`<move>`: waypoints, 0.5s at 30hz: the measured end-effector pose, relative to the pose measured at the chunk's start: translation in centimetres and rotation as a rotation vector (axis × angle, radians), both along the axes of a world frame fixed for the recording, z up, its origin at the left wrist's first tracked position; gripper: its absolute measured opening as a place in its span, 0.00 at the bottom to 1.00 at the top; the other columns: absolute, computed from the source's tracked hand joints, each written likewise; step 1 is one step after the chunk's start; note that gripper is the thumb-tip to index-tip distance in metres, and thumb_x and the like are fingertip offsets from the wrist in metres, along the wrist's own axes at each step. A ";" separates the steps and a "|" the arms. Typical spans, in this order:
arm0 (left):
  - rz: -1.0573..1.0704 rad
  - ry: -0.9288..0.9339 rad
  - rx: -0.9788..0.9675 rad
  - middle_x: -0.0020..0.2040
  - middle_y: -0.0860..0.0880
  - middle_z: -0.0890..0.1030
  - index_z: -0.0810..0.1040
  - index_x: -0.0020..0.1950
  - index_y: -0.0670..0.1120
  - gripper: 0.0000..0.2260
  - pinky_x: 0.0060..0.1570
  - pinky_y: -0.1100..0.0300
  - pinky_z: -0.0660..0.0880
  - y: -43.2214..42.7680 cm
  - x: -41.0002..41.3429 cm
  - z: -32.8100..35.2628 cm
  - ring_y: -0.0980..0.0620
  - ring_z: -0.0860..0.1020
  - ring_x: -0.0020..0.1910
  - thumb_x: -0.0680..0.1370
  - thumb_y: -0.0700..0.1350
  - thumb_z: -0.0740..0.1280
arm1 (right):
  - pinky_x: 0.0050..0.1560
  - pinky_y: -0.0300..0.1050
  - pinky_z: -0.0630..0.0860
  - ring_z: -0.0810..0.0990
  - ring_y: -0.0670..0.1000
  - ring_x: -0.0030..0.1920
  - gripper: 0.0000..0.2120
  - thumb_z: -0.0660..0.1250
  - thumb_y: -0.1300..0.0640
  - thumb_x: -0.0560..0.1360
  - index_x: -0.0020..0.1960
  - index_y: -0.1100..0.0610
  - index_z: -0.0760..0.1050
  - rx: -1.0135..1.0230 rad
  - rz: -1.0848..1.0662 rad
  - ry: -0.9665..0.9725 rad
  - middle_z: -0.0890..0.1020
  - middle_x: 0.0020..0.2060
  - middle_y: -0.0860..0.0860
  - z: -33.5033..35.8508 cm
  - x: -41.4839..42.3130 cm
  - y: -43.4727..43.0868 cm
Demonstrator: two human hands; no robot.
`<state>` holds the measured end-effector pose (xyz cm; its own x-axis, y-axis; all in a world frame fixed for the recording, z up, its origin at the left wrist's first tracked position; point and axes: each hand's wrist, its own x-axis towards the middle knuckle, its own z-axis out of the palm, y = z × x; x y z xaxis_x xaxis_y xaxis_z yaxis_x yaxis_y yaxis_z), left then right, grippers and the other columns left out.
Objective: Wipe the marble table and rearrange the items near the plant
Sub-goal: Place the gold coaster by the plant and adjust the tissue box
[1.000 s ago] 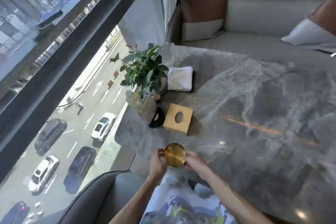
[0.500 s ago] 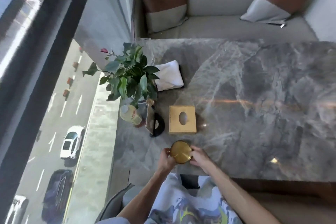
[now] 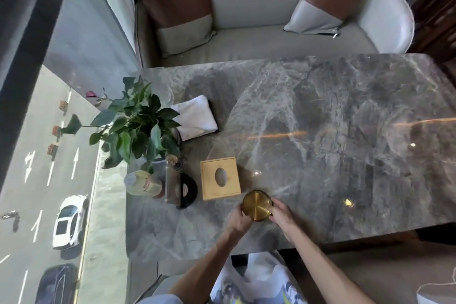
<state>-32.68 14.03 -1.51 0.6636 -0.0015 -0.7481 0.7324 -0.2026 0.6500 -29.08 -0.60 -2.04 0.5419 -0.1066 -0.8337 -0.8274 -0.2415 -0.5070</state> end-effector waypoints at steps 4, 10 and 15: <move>0.048 0.024 -0.008 0.52 0.47 0.83 0.79 0.56 0.46 0.18 0.57 0.52 0.78 -2.3 4.9 -1.7 0.45 0.80 0.57 0.68 0.50 0.64 | 0.70 0.49 0.70 0.76 0.51 0.63 0.19 0.62 0.65 0.77 0.64 0.47 0.73 0.080 -0.017 -0.041 0.79 0.61 0.49 -1.1 4.1 -2.2; 0.160 0.013 0.003 0.53 0.44 0.82 0.75 0.61 0.43 0.32 0.55 0.50 0.78 -4.3 9.2 -0.5 0.44 0.80 0.54 0.58 0.54 0.63 | 0.66 0.51 0.73 0.80 0.48 0.53 0.17 0.62 0.66 0.75 0.49 0.45 0.81 0.104 0.088 -0.100 0.84 0.48 0.44 -3.8 8.4 -3.8; 0.111 -0.145 0.177 0.55 0.49 0.83 0.76 0.62 0.47 0.22 0.58 0.51 0.77 -3.4 8.2 2.8 0.50 0.80 0.55 0.68 0.49 0.63 | 0.71 0.48 0.69 0.75 0.52 0.66 0.22 0.63 0.60 0.75 0.69 0.51 0.73 -0.021 0.215 -0.184 0.77 0.66 0.49 -1.4 8.3 -3.5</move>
<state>-24.45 10.64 1.28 0.7526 0.2005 -0.6272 0.6584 -0.2460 0.7114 -20.80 -4.07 -3.46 0.6959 0.0110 -0.7181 -0.6507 -0.4134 -0.6369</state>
